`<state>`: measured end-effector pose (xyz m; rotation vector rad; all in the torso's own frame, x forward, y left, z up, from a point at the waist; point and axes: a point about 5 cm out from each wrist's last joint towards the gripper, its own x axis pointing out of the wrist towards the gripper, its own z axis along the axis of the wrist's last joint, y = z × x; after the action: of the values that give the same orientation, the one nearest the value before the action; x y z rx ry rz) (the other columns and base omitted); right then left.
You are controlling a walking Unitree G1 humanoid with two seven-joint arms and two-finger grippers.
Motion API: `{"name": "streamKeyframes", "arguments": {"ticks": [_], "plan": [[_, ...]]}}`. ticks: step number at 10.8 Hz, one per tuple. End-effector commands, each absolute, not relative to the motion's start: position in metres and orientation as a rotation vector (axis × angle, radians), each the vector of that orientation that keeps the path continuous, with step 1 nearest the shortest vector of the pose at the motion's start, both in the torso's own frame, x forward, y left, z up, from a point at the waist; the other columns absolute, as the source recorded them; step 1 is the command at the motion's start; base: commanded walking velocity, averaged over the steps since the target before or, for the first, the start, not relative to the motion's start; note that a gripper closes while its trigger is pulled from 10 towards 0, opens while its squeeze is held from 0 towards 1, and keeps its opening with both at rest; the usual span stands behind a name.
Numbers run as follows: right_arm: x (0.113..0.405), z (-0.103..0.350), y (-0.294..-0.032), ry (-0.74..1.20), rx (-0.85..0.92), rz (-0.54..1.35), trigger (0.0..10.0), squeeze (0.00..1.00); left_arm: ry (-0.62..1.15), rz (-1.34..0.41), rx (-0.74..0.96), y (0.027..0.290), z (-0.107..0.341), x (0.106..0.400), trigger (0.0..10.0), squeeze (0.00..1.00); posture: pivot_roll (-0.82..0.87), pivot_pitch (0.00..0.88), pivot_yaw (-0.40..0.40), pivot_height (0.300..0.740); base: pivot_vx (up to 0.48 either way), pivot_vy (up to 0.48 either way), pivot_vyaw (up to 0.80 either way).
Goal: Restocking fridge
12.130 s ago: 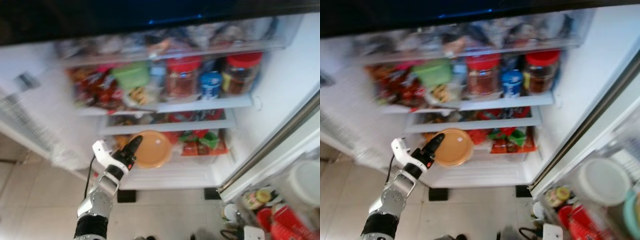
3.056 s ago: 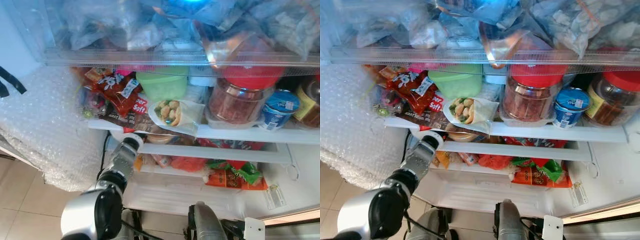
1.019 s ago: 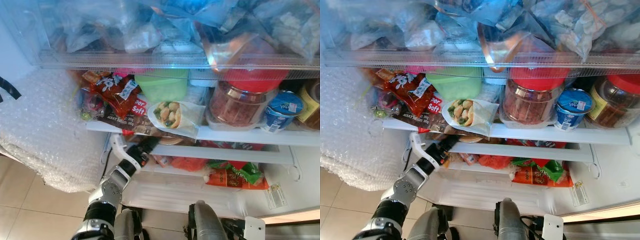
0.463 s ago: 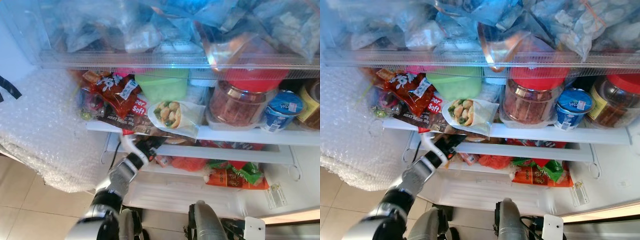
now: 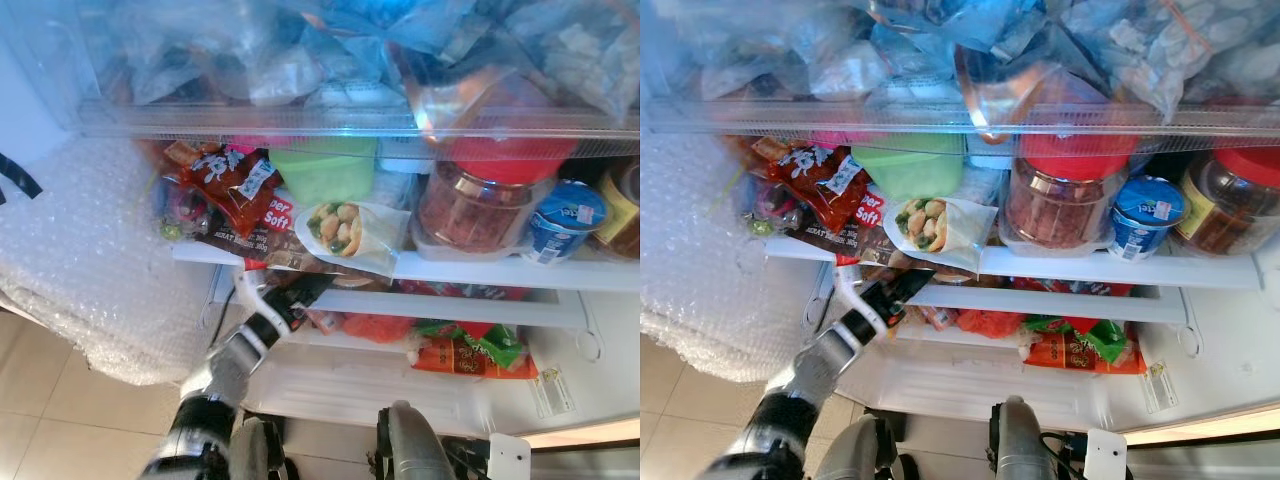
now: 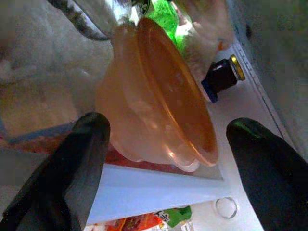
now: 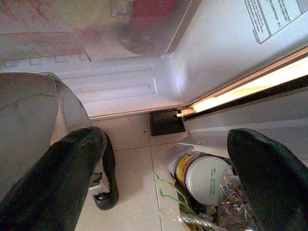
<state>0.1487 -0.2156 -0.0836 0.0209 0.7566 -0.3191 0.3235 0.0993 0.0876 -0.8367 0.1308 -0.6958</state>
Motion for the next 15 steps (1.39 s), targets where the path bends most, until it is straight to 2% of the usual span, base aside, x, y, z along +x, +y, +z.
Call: {"name": "streamKeyframes", "arguments": {"ticks": [1,2,3,6,9,15], "plan": [[0.138,-0.093,-0.187,0.811,0.059,-0.247,10.0,0.0,0.144,-0.732,-0.794,0.1,0.086,0.317,10.0,0.0,-0.11,0.209,0.105,0.645,0.0,0.0,0.0],[0.14,-0.092,-0.185,0.801,0.057,-0.245,10.0,0.0,0.141,-0.773,-0.76,0.096,0.088,0.313,10.0,0.0,-0.12,0.209,0.104,0.645,0.0,0.0,0.0],[0.143,-0.09,-0.184,0.787,0.054,-0.245,10.0,0.0,0.151,-0.828,-0.653,0.089,0.089,0.304,10.0,0.0,-0.12,0.208,0.104,0.645,0.0,0.0,0.0],[0.145,-0.089,-0.18,0.772,0.055,-0.243,10.0,0.0,0.146,-0.834,-0.489,0.093,0.092,0.295,10.0,0.0,-0.11,0.208,0.111,0.645,0.0,0.0,0.0],[0.144,-0.089,-0.179,0.77,0.059,-0.246,10.0,0.0,0.121,-0.675,-0.464,0.11,0.09,0.291,10.0,0.0,-0.11,0.209,0.115,0.645,0.0,0.0,0.0],[0.143,-0.091,-0.177,0.793,0.059,-0.236,10.0,0.0,0.122,-0.711,0.024,0.116,0.081,0.273,10.0,0.0,-0.11,0.19,0.123,0.645,0.0,0.0,0.0]]}}
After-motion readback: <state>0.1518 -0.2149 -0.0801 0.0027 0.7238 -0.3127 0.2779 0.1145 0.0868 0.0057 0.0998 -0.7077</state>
